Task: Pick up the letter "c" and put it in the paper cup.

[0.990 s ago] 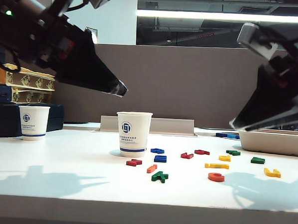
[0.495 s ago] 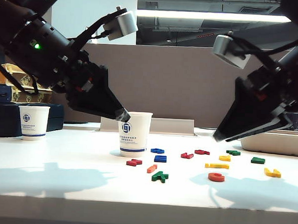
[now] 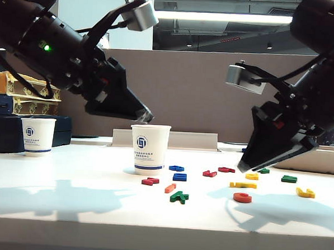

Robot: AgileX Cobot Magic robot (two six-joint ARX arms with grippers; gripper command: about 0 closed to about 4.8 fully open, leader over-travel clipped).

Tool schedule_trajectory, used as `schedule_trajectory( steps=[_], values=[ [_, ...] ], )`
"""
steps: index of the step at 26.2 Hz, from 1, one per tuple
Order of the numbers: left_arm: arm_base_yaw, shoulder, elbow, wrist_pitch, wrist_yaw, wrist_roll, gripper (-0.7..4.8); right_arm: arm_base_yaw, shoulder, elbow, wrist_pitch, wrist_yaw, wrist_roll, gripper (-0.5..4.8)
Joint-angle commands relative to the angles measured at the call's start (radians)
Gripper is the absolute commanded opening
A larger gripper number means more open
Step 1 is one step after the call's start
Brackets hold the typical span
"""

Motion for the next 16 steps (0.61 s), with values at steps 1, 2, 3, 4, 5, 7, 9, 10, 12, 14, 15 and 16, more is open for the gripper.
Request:
schedule_trajectory(
  steps=[1, 2, 3, 4, 5, 7, 9, 10, 12, 14, 15, 16],
  values=[
    [0.0, -0.001, 0.007, 0.016, 0.002, 0.004, 0.9, 0.005, -0.001, 0.026, -0.028, -0.002, -0.002, 1.5],
    [0.0, 0.0, 0.007, 0.018, 0.003, 0.004, 0.91, 0.006, -0.001, 0.029, -0.038, -0.004, -0.002, 1.5],
    [0.0, 0.002, 0.007, 0.024, 0.003, 0.004, 0.92, 0.006, -0.001, 0.03, -0.04, -0.003, -0.002, 1.5],
    [0.0, 0.008, 0.007, 0.035, 0.003, 0.004, 0.95, 0.007, -0.001, 0.03, -0.041, -0.003, -0.002, 1.5],
    [0.0, 0.013, 0.007, 0.044, 0.003, 0.004, 0.95, 0.01, -0.001, 0.03, -0.042, -0.002, -0.002, 1.5],
    [0.0, 0.026, 0.007, 0.06, 0.003, 0.004, 0.95, 0.011, -0.001, 0.03, -0.043, -0.003, -0.002, 1.5],
    [0.0, 0.043, 0.007, 0.069, 0.003, 0.004, 0.95, 0.011, 0.001, 0.03, -0.044, -0.003, -0.002, 1.5],
    [0.0, 0.05, 0.007, 0.067, 0.002, 0.004, 0.95, 0.011, 0.006, 0.03, -0.043, -0.003, -0.002, 1.5],
    [0.0, 0.051, 0.007, 0.067, 0.002, 0.004, 0.95, 0.011, 0.014, 0.031, -0.043, -0.007, -0.001, 1.51],
    [0.0, 0.051, 0.007, 0.071, 0.002, 0.004, 0.95, 0.011, 0.023, 0.031, -0.043, -0.008, 0.002, 1.54],
    [0.0, 0.051, 0.007, 0.072, 0.002, 0.004, 0.95, 0.011, 0.026, 0.031, -0.045, -0.009, 0.002, 1.54],
    [0.0, 0.053, 0.007, 0.074, 0.002, 0.004, 0.95, 0.011, 0.031, 0.031, -0.043, -0.01, 0.002, 1.54]
  ],
)
